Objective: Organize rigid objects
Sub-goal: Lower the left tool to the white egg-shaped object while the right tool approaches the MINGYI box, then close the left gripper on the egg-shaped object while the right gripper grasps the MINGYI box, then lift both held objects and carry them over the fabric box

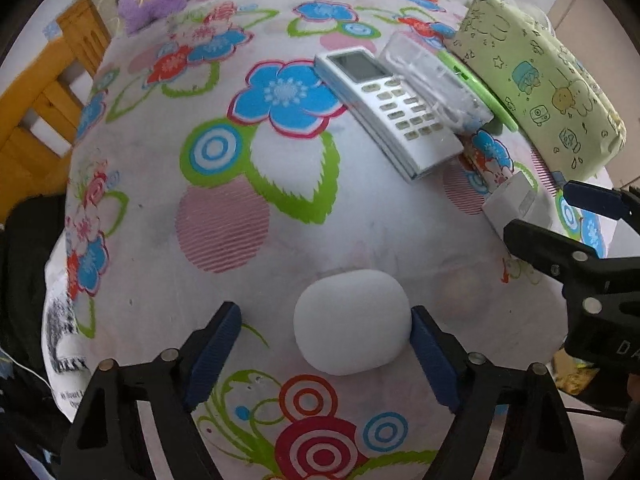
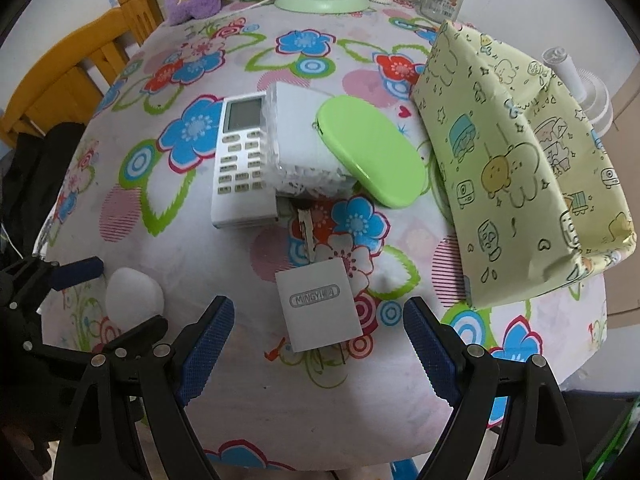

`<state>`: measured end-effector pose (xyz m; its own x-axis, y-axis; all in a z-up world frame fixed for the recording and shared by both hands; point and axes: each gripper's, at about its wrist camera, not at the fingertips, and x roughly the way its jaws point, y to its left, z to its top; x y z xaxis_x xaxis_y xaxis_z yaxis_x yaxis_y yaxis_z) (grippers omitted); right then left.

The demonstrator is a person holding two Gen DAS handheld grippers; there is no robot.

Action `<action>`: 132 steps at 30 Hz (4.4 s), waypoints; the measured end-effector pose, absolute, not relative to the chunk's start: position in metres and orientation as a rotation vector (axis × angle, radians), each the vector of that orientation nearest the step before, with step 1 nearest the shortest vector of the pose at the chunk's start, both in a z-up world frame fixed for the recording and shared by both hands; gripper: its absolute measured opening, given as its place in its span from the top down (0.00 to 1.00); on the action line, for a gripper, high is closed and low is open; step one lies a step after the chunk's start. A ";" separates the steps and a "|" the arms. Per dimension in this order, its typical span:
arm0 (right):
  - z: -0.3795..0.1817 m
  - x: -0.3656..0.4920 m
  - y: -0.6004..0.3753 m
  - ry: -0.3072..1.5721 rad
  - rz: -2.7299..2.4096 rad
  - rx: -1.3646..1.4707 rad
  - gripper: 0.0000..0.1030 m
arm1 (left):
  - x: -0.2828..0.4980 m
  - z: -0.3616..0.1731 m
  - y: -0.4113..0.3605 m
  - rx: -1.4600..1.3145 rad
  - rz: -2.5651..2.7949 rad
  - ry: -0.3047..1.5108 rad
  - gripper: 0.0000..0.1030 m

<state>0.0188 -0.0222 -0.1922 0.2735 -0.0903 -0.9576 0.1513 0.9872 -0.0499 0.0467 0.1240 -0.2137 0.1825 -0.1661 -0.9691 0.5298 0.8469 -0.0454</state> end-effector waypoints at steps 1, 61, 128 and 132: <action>-0.194 0.019 -0.022 1.287 -0.160 0.054 0.14 | 0.045 -0.214 0.123 0.346 -0.501 1.294 0.20; -0.174 0.036 -0.016 1.208 -0.119 0.019 0.59 | 0.076 -0.155 0.096 0.272 -0.473 1.240 0.45; -0.058 0.026 -0.216 1.101 -0.195 0.031 0.59 | 0.082 -0.061 -0.096 0.184 -0.595 1.063 0.45; -0.062 0.019 -0.236 1.109 -0.228 0.051 0.59 | 0.081 -0.070 -0.117 0.208 -0.622 1.074 0.45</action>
